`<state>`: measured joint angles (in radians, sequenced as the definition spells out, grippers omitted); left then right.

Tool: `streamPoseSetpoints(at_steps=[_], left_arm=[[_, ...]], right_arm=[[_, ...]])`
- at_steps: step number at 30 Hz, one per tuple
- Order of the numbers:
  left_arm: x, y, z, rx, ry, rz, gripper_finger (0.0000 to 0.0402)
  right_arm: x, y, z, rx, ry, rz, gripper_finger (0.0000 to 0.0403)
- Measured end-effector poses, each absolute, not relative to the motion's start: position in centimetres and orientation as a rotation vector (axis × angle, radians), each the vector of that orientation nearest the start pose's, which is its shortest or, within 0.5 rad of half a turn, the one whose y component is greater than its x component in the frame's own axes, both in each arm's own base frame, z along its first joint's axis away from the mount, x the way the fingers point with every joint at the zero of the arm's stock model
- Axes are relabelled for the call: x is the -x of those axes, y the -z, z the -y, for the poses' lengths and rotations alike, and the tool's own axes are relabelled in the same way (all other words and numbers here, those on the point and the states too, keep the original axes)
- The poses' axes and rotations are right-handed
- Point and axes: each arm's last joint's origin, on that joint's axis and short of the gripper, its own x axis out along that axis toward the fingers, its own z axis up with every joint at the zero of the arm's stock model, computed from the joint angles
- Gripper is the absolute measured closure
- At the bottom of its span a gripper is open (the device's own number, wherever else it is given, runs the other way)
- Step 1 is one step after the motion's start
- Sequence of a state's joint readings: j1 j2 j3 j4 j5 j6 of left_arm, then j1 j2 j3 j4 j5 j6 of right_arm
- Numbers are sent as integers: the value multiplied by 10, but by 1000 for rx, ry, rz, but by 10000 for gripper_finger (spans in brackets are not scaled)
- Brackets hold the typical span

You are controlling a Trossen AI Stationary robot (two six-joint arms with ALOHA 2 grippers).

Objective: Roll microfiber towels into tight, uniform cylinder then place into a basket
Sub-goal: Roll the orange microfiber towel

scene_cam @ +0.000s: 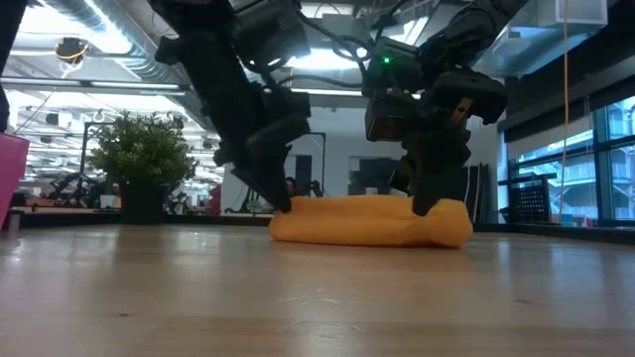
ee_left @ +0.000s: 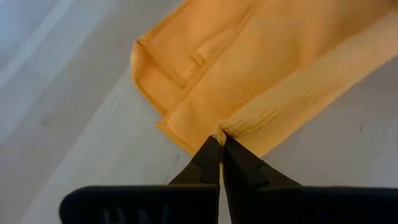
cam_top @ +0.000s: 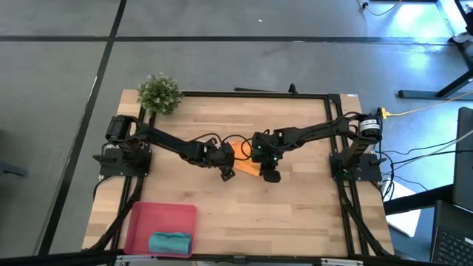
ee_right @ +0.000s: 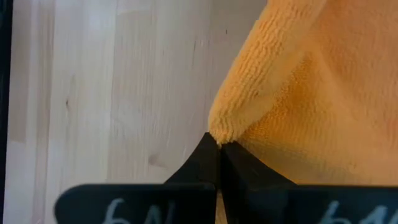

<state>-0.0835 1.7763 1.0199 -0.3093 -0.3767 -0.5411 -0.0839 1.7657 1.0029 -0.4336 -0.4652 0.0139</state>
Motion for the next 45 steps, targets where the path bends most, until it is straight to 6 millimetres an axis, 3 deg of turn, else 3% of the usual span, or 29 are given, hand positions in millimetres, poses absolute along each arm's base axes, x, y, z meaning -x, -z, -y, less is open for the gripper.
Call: streamPoseSetpoints(at_steps=[17,28,45], left_arm=[[-352,-140,8,228,-571,-865,401],[-358,-111,1,228,-588,-922,401],[-356,-108,2,224,-545,-967,401]], right_arm=[[-325,-150,14,-318,-339,-1146,400],[-324,-149,14,-315,-333,-1155,400],[-316,-158,25,-304,-113,-1207,400]])
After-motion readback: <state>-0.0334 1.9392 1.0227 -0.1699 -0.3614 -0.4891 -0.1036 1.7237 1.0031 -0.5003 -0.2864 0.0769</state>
